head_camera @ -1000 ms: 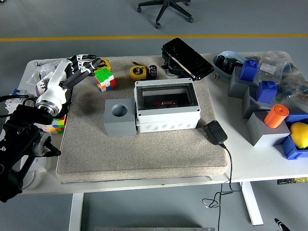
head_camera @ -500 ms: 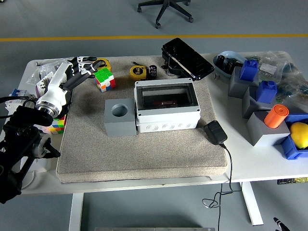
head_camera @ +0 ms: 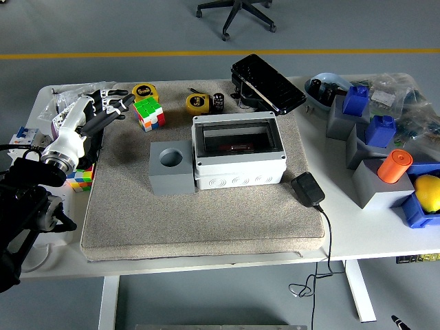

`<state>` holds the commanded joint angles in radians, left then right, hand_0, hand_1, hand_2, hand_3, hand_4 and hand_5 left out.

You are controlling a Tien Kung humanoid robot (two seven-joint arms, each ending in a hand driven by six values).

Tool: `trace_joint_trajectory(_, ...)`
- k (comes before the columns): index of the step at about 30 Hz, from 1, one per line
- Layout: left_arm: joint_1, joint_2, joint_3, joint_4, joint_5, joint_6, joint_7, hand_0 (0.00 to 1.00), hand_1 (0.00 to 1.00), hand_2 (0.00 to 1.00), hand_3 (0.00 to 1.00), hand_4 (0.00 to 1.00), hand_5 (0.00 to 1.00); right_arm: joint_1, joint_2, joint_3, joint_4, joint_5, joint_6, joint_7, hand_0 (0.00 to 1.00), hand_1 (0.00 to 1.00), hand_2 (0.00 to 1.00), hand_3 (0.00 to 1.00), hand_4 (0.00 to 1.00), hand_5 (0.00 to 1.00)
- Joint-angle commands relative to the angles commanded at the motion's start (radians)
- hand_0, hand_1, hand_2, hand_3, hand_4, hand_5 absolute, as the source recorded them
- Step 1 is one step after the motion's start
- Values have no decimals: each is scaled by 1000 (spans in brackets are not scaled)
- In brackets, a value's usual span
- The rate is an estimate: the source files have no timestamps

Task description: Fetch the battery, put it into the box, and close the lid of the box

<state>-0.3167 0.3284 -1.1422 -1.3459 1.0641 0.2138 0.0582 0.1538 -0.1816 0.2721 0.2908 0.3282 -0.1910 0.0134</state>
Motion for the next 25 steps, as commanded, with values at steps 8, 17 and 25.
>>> trace_joint_trajectory(8, 45, 4, -12, 6, 3, 0, -1, 587, 664, 632, 663, 998, 566, -26, 5, 10, -3, -9, -13, -2, 702, 681, 675, 590, 961, 500)
trace_joint_trajectory(17, 52, 5, -19, 4, 4, 0, -4, 592, 664, 630, 664, 998, 567, -36, -1, 18, -5, -14, -19, -6, 702, 682, 675, 590, 961, 500)
trace_joint_trajectory(25, 57, -8, -21, -3, 7, -1, -2, 591, 664, 629, 664, 998, 566, -53, 6, 17, -9, -10, -14, -2, 702, 682, 675, 590, 961, 500)
